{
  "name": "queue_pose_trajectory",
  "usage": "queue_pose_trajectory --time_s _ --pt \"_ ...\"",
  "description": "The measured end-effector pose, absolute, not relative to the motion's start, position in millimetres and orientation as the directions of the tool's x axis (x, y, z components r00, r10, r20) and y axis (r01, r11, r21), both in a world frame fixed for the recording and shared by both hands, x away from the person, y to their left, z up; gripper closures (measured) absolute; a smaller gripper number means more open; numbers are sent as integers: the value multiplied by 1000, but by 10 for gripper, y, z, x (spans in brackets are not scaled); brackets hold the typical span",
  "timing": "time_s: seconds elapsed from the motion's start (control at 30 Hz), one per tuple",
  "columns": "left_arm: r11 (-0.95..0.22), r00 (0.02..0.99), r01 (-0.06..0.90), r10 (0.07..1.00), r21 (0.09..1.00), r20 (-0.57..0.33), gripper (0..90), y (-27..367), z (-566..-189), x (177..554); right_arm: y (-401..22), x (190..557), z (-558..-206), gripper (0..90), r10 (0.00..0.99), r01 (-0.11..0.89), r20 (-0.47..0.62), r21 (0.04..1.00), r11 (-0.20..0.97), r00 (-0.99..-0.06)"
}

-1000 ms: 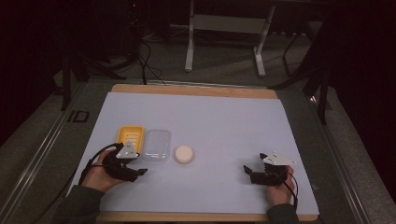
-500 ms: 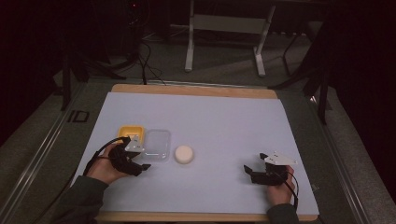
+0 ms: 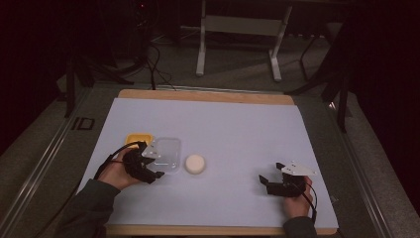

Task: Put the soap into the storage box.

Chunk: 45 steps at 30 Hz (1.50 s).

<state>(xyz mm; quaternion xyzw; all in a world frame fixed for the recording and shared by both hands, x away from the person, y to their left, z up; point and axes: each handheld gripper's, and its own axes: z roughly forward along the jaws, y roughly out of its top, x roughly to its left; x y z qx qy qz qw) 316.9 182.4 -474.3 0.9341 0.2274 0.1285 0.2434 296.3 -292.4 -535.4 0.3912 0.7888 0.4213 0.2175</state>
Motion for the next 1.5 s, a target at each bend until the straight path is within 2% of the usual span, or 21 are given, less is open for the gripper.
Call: queue_pose_trajectory --time_s 0.67,0.83,1.5 --pt "-814 889 321 436 483 143 364 1610 -4675 3299 -2919 2964 -5354 146 801 435 -16 833 342 -599" --pt "-806 892 320 434 498 129 364 1578 -4670 3332 -2923 2965 -5354 146 802 435 -14 834 339 -598" --pt "-832 912 299 393 467 117 343 1419 -4651 3429 -2923 2968 -5355 146 803 436 -13 835 337 -596"
